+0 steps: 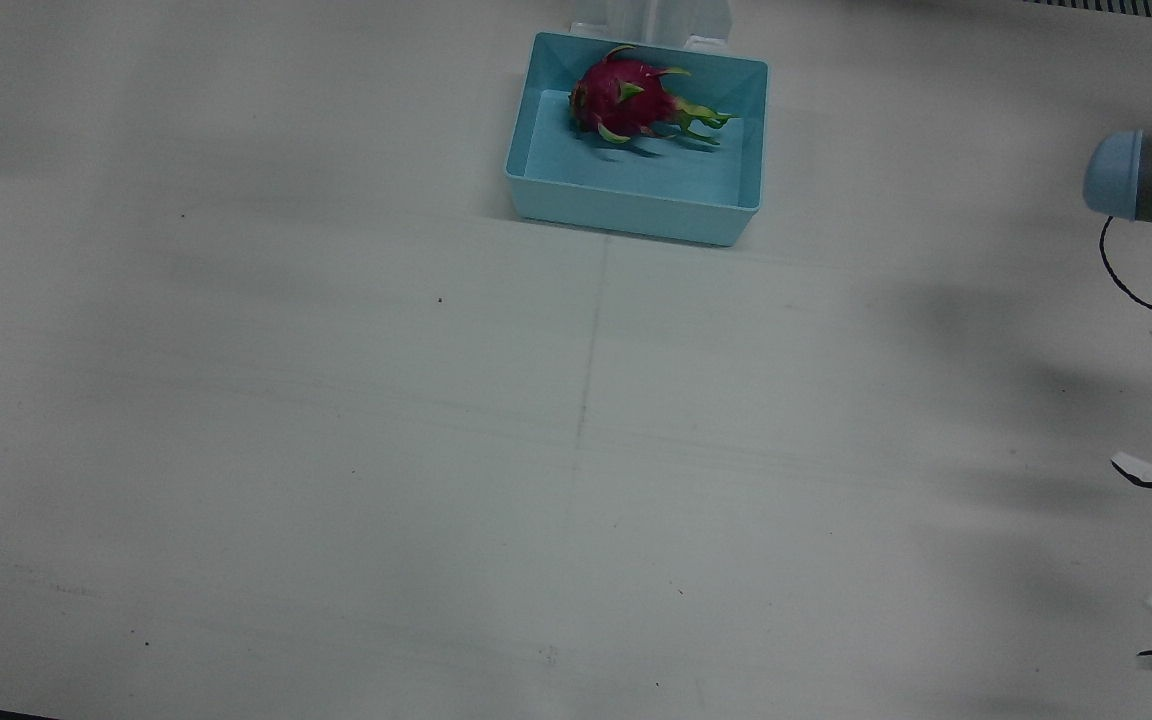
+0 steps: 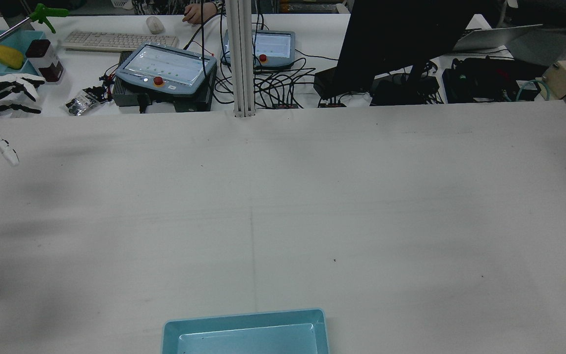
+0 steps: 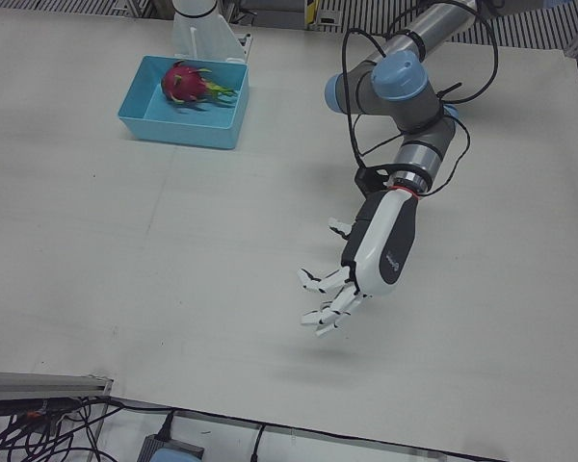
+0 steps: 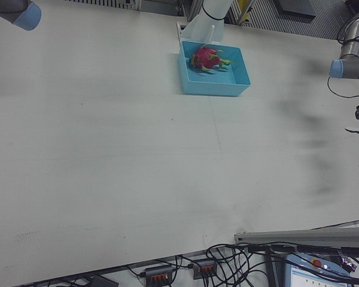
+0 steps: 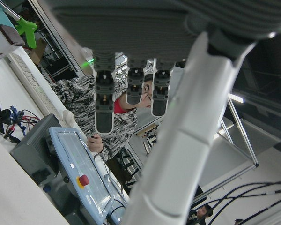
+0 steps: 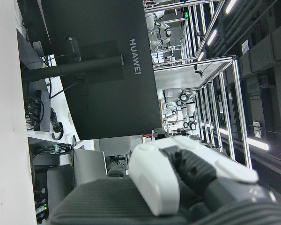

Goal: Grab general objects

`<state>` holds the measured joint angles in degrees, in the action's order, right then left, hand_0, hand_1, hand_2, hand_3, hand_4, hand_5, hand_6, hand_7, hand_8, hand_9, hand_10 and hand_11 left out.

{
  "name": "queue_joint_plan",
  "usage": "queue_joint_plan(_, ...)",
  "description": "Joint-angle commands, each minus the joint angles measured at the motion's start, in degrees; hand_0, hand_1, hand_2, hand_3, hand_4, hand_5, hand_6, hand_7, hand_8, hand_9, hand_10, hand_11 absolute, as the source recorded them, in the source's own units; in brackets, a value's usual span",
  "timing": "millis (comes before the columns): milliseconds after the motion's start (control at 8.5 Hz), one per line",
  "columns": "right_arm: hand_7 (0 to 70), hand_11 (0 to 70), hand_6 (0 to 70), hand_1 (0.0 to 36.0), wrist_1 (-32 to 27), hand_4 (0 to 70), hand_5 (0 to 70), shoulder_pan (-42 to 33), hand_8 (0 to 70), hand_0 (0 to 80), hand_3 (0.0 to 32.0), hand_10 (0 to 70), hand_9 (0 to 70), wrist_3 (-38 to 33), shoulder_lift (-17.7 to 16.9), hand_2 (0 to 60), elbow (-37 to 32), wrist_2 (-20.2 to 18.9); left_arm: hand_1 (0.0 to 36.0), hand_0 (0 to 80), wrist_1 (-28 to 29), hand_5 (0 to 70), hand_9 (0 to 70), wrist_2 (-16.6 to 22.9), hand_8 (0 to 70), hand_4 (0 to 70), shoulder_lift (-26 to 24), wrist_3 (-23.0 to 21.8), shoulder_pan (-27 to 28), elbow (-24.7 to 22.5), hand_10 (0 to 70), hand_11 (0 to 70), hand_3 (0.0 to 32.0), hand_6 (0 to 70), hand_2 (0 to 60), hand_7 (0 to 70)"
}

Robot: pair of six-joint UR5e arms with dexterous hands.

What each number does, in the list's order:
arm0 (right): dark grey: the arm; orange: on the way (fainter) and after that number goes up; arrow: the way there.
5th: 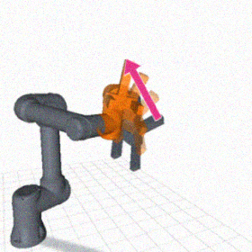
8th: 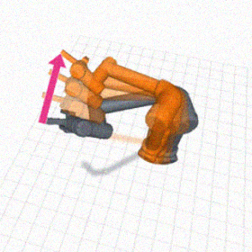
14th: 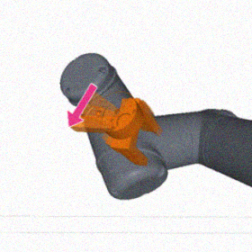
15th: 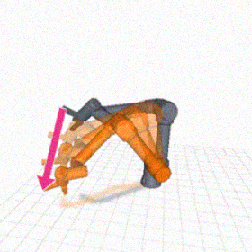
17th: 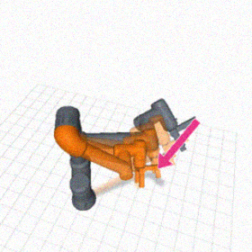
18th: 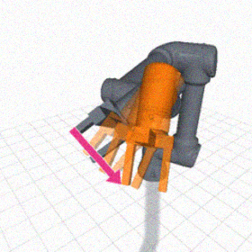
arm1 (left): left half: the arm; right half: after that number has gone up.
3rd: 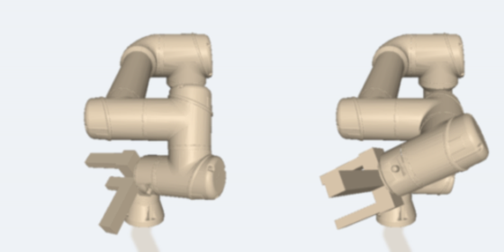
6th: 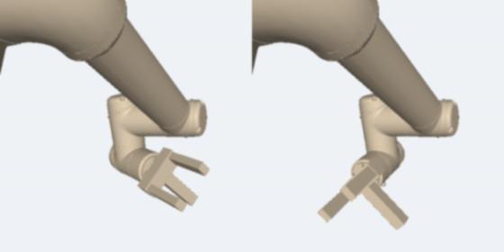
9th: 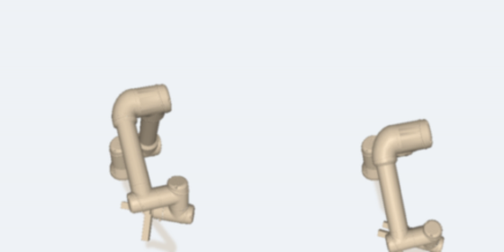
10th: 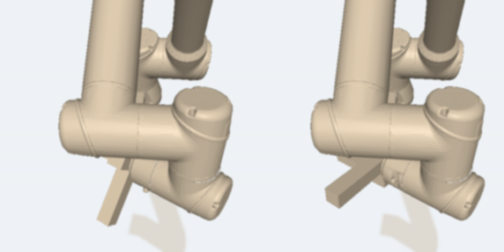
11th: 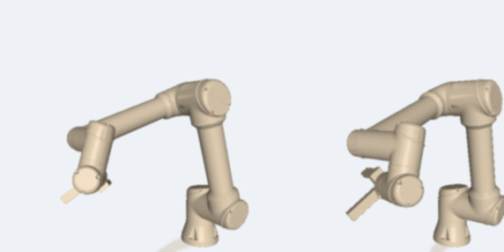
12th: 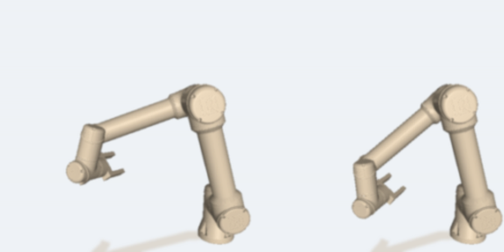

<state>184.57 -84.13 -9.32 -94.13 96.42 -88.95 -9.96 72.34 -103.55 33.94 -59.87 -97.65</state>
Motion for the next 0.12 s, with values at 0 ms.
queue_joint_plan(0,0.0,0.0,0.0,0.0,0.0,0.0,0.0,-0.07,0.0,0.0,0.0,0.0,0.0,0.0,0.0,0.0,0.0,-0.09,18.1,67.0,3.02,46.1,11.6,-4.4,21.5,34.0,3.97,-8.01,-0.07,-0.17,14.5,22.4,0.0,17.8,0.0,23.6)
